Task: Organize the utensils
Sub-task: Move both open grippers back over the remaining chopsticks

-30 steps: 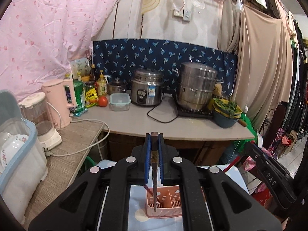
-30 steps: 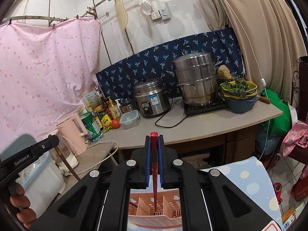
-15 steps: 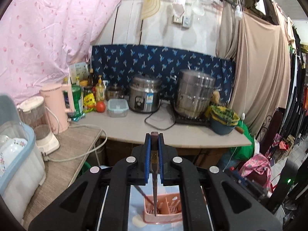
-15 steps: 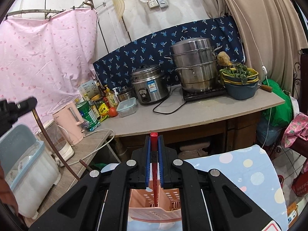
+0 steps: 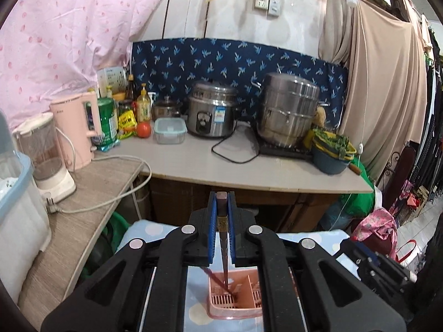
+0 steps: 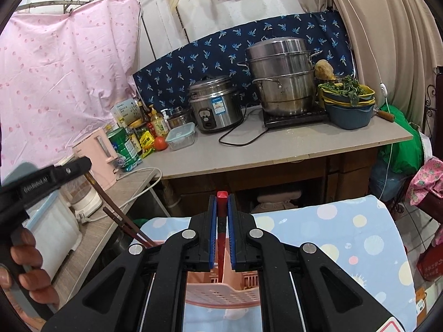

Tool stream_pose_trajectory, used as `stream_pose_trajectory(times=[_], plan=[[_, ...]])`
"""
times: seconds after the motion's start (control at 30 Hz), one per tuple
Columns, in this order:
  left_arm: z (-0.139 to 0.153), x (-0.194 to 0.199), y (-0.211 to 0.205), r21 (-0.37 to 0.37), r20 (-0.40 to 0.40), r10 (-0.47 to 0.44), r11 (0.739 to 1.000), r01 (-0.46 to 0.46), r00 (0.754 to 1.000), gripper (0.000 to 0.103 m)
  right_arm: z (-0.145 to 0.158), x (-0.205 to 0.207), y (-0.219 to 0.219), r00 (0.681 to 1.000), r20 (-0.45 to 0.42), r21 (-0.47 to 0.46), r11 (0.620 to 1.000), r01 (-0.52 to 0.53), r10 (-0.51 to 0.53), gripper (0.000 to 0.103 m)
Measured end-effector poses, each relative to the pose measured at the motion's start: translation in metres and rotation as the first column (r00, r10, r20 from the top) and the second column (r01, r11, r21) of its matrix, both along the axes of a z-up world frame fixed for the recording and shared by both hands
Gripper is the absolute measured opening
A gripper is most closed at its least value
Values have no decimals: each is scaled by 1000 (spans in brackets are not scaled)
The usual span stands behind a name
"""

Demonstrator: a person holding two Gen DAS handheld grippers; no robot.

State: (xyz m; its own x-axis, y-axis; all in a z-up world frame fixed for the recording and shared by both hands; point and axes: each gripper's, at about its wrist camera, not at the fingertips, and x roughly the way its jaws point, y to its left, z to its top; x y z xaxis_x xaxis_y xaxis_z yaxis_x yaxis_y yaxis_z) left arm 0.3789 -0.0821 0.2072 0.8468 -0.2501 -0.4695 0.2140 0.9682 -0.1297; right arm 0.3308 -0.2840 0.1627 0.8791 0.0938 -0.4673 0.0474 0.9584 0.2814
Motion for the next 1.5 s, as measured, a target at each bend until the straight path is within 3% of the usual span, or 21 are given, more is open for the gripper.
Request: stream_pose_trajectory(times=[0.1,0.17,0.23,0.4,0.67,1.1,1.5], plan=[[-8,-5,1,9,-12,1,1000,-1,1000,11,2,-7,0,1000,10,-5,1000,16,-16,21],[-9,-12,3,6,-15,-3,1000,3,1000,23,6,-15,3,999,25,-18,999,28,-27,34],[-10,-19,5,10,-9,8,1000,-8,1000,38,11,-23,7,999,31,-41,999,23,-22,35],[-10,-42,9,34,-9,4,999,-3,1000,40,23,-47,25,1000,22,-125,992,16,-13,38],[-25,-90,20,80,-44,3,997,1,999,40,21,-95,52,998,-63,-193,981,-18,6,38],[-82,-169,47,109,-157,8,994,9,988,40,-27,-165,78,981,-193,-190,980,-65,28,38],[-127,-210,52,129,-249,0,991,33,968,40,-67,-200,79,960,-281,-172,983,-70,19,38]])
